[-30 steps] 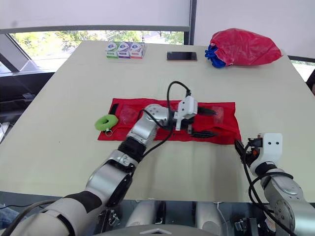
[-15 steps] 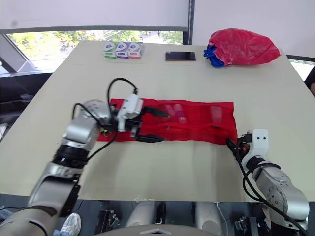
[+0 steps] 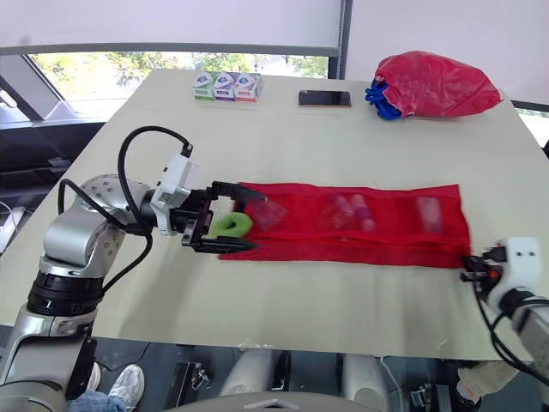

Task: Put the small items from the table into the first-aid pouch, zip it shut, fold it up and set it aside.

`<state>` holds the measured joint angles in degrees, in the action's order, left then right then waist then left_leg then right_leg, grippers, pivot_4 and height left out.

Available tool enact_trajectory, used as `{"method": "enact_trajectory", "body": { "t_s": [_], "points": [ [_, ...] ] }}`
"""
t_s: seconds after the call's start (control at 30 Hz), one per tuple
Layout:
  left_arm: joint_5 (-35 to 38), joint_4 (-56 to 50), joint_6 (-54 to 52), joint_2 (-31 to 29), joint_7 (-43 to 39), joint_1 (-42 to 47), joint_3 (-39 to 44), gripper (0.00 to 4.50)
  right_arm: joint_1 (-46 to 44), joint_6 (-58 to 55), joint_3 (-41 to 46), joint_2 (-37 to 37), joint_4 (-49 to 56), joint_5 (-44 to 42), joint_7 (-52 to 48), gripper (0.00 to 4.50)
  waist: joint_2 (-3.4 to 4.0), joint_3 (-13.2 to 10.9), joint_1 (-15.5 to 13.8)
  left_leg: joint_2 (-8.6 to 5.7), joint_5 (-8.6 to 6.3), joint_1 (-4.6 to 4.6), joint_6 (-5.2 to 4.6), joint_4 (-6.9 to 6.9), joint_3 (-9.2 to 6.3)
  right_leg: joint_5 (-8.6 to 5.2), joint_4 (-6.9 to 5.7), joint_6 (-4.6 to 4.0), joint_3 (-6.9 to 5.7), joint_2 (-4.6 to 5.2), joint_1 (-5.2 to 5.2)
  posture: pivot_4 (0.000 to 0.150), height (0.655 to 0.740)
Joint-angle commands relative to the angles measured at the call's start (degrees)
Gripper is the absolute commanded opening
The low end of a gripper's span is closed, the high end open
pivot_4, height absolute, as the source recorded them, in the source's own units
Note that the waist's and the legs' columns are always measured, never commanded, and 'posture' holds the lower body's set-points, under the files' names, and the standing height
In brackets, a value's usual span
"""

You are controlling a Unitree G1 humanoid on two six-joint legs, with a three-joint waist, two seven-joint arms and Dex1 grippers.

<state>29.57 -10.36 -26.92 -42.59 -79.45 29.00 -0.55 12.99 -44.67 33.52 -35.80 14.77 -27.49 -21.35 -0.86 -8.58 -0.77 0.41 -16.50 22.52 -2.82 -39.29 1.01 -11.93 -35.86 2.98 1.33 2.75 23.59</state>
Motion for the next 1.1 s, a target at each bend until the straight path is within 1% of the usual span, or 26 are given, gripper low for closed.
{"method": "enact_trajectory", "body": {
  "t_s": [0.03,0.1,0.27,0.37,0.47,0.5,0.53,0.57,0.6,0.67,0.77,0.9,1.1],
  "points": [
    [0.6,-1.7,0.3,-1.5,0.5,0.7,0.8,4.50,0.3,1.3,5.4,-3.5,-5.5,4.6,3.4,0.08,0.00,0.0,0.1,0.00,0.00,0.00,0.00,0.00,0.00,0.00,0.00,0.00,0.00,-0.02,0.00,0.150,0.7400],
    [1.2,-1.9,-0.5,-1.4,1.0,0.9,0.8,4.50,0.1,2.4,6.9,-4.7,-8.7,5.9,4.0,0.08,0.01,0.0,0.0,0.00,0.00,0.00,0.00,0.01,0.04,-0.01,0.00,-0.01,0.03,-0.03,0.01,0.150,0.7400],
    [1.1,-2.1,-0.5,-1.7,1.1,0.9,0.4,4.50,0.2,6.5,6.9,-5.5,-10.5,6.9,1.7,0.08,0.00,0.0,0.2,-0.01,0.00,-0.01,0.00,0.01,0.06,-0.01,0.01,0.00,0.08,-0.04,0.00,0.150,0.7400],
    [1.3,-2.3,-0.9,-1.8,1.3,0.8,0.4,4.50,0.9,8.1,7.2,-5.8,-9.8,6.5,-0.8,0.96,0.01,0.0,0.3,0.00,0.00,-0.04,0.00,0.02,0.09,-0.01,0.00,0.00,0.11,-0.05,0.00,0.150,0.7400],
    [1.1,-2.6,-1.8,-2.3,1.5,0.0,0.4,4.50,3.4,10.4,9.4,-7.0,-6.9,4.8,-6.4,2.42,0.03,0.0,0.3,0.03,0.00,-0.04,0.00,0.03,0.09,-0.01,0.00,0.01,0.11,-0.06,0.01,0.150,0.7400],
    [1.1,-2.6,-1.9,-2.4,1.6,-0.3,0.4,4.50,4.3,10.7,9.9,-7.6,-6.3,4.6,-7.8,2.97,0.03,0.0,0.3,0.04,0.00,-0.04,0.00,0.04,0.08,0.00,0.00,0.03,0.12,-0.06,0.01,0.150,0.7400],
    [0.7,-2.3,-1.7,-2.5,1.9,-0.8,0.2,4.50,5.9,12.1,10.6,-8.1,-4.9,3.9,-10.9,3.44,0.03,0.0,0.3,0.06,0.00,-0.04,0.00,0.04,0.08,0.00,0.00,0.03,0.11,-0.06,0.01,0.150,0.7400],
    [0.0,-1.7,-1.4,-2.6,2.2,-1.6,0.1,4.50,8.3,13.8,11.8,-8.7,-2.5,2.6,-15.2,4.00,0.03,0.0,0.3,0.07,0.00,-0.05,0.00,0.04,0.11,-0.02,0.00,0.04,0.14,-0.05,0.00,0.150,0.7400],
    [-0.2,-1.1,-1.3,-2.5,2.6,-2.3,0.1,4.50,10.0,15.5,12.8,-8.9,-0.3,1.3,-18.8,4.44,0.04,0.0,0.3,0.07,0.00,-0.06,-0.01,0.04,0.11,-0.04,0.00,0.08,0.14,-0.05,0.00,0.150,0.7400],
    [-0.4,0.4,-1.5,-2.1,3.8,-3.3,0.3,4.50,12.1,17.4,14.8,-8.4,4.5,-2.5,-24.1,4.44,0.01,0.0,0.2,0.11,-0.01,-0.08,-0.01,0.08,0.09,-0.11,0.00,0.21,0.14,-0.06,0.00,0.150,0.7400],
    [-2.3,3.0,-0.5,-1.0,6.2,-4.5,-0.5,4.50,13.2,18.8,16.0,-6.7,11.1,-9.2,-29.5,4.44,-0.03,0.0,0.3,0.20,-0.01,-0.14,0.00,0.07,0.12,-0.15,0.00,0.24,0.13,-0.10,-0.03,0.150,0.7400],
    [-1.3,4.7,-4.2,1.4,10.0,-6.0,-0.2,4.50,13.1,17.8,14.0,-5.5,18.5,-14.1,-30.0,4.44,-0.05,0.0,0.1,0.20,-0.01,-0.13,0.00,0.07,0.12,-0.15,0.00,0.23,0.13,-0.08,-0.03,0.150,0.7400],
    [1.6,5.9,-17.8,3.5,17.7,-6.7,0.8,4.50,11.7,16.5,9.7,-5.6,25.9,-20.0,-29.3,4.44,-0.10,0.0,0.1,0.19,-0.01,-0.10,0.00,0.06,0.08,-0.03,0.00,0.06,0.11,-0.05,-0.02,0.150,0.7400]
  ]
}}
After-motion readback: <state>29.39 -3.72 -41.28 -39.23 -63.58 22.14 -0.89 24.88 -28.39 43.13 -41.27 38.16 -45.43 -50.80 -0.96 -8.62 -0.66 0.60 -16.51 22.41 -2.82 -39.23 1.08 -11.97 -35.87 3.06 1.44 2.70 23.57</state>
